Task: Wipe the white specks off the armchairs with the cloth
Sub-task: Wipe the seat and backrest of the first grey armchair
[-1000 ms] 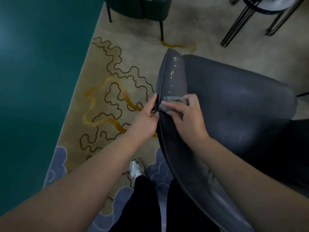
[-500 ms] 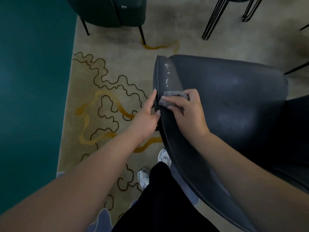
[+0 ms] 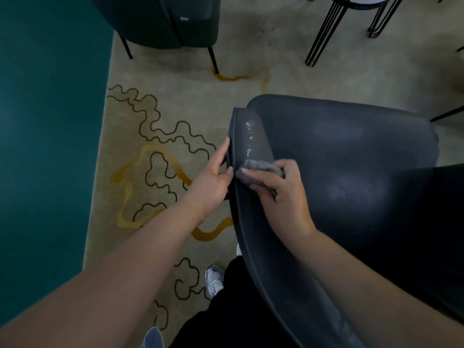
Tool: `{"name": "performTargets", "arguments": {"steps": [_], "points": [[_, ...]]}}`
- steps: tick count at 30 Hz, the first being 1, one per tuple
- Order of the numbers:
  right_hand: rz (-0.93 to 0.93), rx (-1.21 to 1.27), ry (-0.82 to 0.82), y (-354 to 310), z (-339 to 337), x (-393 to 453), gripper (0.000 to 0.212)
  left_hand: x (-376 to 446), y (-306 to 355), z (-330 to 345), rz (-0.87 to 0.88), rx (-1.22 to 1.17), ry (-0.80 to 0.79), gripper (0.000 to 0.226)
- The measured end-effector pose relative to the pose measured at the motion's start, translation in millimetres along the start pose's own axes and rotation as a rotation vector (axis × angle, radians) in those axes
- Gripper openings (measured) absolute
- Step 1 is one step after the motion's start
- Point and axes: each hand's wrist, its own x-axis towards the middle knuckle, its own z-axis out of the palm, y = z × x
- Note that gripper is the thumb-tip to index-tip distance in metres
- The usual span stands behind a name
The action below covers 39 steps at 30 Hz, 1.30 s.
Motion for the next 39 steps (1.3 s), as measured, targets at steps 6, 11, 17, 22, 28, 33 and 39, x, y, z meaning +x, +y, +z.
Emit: {"name": "performTargets", "arguments": {"steps": [6,11,17,22,28,33,39], "points": [[-0.005,0.027,0.034,11,12,47,0.030,12,5,-3,0.024,-0.011,0.008,0.059],[-0.034,0.005,-0.002,12,3,24,0.036,15,8,-4,-0.010,0.010,0.011,0.057],[-0.023,0.005,0.082,14,16,52,0.031,28,12,-7,0.011,0.051,0.002,0.056],[0.009,0.035,0.091,16,16,51,0.034,35,15,-9,0.017,0.057,-0.012,0.056],[0.024,0.029,0.093,18,16,51,0.034,39,18,-12,0.031,0.056,-0.037,0.059],[0.095,0.063,0.149,20,22,78,0.032,43,20,-13,0.005,0.059,-0.032,0.058],[0.490,0.209,0.162,22,20,104,0.050,45,21,-14,0.008,0.065,-0.054,0.059]]}}
